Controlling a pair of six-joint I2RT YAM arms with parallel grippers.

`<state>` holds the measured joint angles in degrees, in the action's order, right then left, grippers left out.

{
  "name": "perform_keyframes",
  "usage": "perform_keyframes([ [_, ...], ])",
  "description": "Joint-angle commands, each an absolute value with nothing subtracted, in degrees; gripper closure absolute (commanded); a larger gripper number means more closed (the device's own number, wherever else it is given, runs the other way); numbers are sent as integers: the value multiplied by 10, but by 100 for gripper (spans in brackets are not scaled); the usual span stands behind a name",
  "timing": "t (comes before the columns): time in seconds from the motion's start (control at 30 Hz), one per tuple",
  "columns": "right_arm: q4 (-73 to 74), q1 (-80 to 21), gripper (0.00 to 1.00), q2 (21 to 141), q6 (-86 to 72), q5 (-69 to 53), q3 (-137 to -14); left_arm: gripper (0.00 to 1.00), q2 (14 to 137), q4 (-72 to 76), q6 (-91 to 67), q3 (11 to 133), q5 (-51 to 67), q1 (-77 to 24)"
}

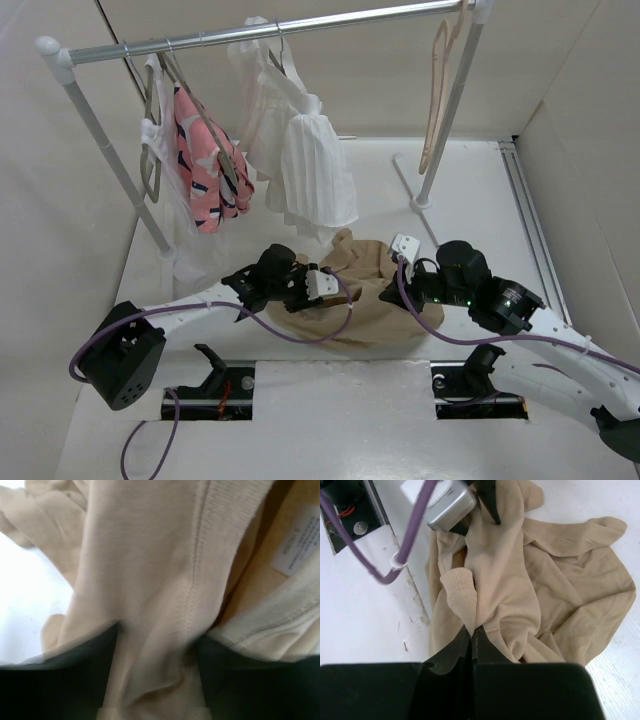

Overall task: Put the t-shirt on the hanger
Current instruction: Move the tshirt to the center of the board, then grab a hanger with the right arm

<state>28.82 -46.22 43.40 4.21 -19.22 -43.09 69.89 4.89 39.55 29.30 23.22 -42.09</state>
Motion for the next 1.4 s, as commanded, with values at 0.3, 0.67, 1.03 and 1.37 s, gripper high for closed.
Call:
perform_keyframes([
  [0.3, 331, -466, 72, 390, -32, -17, -431, 100, 610, -25, 359, 340, 207, -405],
  [0.67, 380, -466, 0, 427, 0, 45, -566, 100, 562, -129, 354, 405, 271, -405],
  [1.03, 511, -461, 0, 613, -34, 220, -1052, 100, 566, -142, 344, 427, 276, -405],
  [1.37, 427, -391, 0, 792, 7, 327, -1261, 100, 542, -102, 323, 388, 265, -405],
])
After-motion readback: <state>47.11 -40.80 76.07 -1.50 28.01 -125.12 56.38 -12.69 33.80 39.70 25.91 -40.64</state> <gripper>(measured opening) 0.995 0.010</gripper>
